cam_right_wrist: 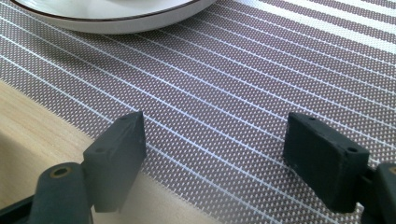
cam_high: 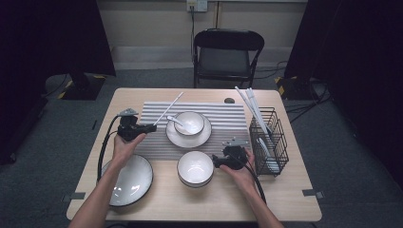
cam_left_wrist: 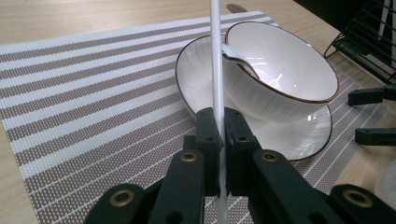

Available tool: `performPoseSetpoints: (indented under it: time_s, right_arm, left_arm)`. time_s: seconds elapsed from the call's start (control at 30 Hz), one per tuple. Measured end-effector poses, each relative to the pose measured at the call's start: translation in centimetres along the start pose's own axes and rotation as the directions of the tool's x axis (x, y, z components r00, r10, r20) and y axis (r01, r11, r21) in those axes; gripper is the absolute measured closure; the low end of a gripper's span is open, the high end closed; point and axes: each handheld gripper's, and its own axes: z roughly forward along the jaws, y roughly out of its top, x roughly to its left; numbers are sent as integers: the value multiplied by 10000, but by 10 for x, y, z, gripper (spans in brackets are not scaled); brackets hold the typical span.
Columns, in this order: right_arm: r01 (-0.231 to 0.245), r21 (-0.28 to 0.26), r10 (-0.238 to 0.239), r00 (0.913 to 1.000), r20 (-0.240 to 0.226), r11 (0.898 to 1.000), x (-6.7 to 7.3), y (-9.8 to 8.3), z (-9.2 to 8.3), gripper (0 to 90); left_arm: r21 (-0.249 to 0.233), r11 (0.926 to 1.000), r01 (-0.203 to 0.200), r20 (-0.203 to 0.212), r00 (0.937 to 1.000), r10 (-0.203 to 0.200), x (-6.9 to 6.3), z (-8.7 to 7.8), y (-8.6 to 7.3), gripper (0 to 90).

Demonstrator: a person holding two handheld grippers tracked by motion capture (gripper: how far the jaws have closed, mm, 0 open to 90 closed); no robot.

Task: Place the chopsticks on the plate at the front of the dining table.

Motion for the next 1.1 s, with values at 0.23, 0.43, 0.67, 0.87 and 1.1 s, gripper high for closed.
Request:
performPoseSetpoints:
  time_s: [0.23,0.43,0.67,0.87,1.1]
  right_arm:
    - [4,1,-4,10000,3,10000,0,0,0,203]
    - [37,-26,-37,10000,-6,10000,0,0,0,203]
    - [8,-18,-8,10000,38,10000,1,0,0,204]
    - [-17,-17,17,10000,54,10000,1,0,0,205]
    - [7,-34,-7,10000,79,10000,1,0,0,207]
  left_arm:
    - [290,9996,71,-22,10000,-70,1,4,-2,864]
    - [525,9986,109,-65,9999,-106,2,9,-5,864]
    - [667,9976,164,-79,9998,-159,-2,16,-6,864]
    - [851,9963,151,-39,9999,-148,-4,21,-4,864]
    - [1047,9945,35,-23,10000,-33,-9,29,1,864]
